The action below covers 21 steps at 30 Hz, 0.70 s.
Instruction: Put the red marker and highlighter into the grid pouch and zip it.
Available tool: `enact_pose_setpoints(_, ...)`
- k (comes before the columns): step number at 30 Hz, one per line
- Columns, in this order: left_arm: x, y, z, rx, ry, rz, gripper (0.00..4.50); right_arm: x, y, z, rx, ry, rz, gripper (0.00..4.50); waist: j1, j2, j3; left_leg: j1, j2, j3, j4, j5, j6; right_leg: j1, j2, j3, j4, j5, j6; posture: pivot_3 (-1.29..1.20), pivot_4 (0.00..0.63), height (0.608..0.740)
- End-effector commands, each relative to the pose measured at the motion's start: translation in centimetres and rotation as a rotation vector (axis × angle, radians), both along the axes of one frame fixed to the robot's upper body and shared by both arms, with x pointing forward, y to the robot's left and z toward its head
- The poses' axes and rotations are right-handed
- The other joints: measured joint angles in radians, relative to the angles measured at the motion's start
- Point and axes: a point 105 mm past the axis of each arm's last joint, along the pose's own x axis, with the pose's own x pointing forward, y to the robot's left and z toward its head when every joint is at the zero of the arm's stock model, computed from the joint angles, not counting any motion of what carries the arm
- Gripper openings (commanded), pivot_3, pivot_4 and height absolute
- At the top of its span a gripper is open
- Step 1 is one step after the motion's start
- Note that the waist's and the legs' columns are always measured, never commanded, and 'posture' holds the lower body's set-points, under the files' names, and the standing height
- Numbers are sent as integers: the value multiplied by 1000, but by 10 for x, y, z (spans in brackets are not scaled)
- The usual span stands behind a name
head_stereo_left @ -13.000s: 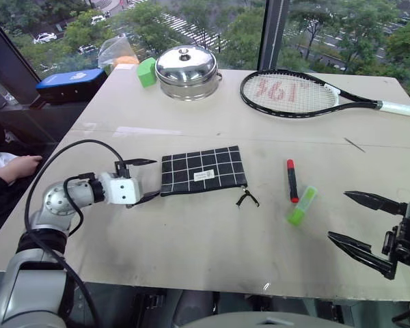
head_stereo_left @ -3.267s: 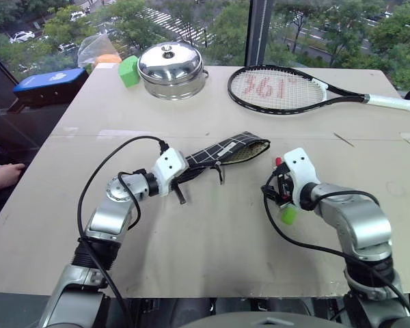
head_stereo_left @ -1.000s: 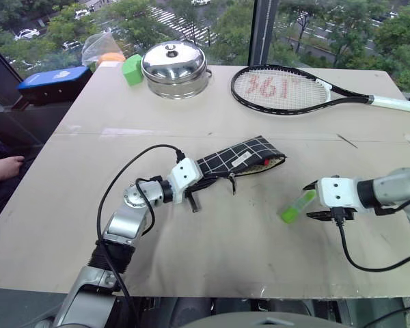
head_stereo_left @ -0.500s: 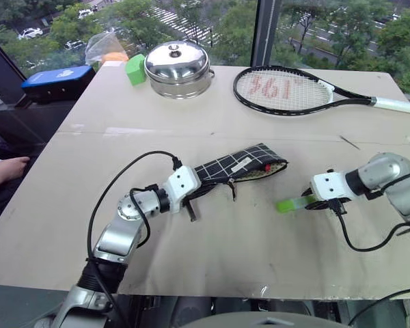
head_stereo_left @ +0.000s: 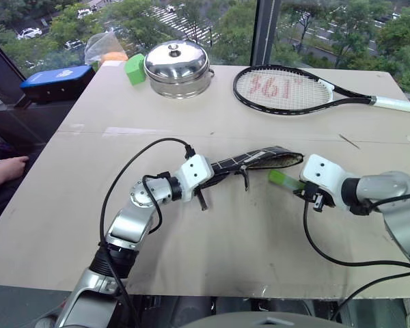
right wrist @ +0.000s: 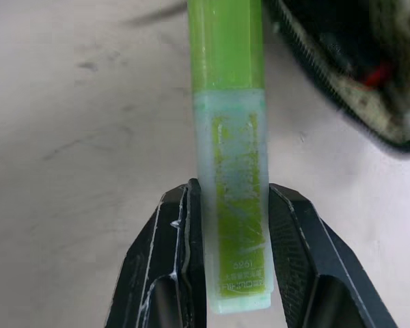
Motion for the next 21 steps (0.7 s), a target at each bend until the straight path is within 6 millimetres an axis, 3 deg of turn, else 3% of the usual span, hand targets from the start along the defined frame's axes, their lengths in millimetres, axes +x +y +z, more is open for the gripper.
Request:
enact_pose_setpoints(1,-6,-6,13,7,-85,-39,0,6,1,16,17,-48,-16,719,0,0,0,0,0,0,0,0,0,0,1,0,0,0,0,0,150,740)
enact_pose_setpoints(8,1,3,8,12,-96,21,0,-7,5,29,67,9,62,719,0,0,0,0,0,0,0,0,1,0,4,0,0,0,0,0,150,740)
enact_pose_setpoints(18,-2,3,1,27,-120,-2,0,5,-17,27,-20,4,-11,719,0,0,0,0,0,0,0,0,0,0,4,0,0,0,0,0,150,740)
enact_pose_setpoints(21,-6,-2,-2,46,-141,-35,0,14,-15,26,-27,-4,-22,719,-1,0,0,0,0,0,0,0,0,0,4,0,0,0,0,0,150,740)
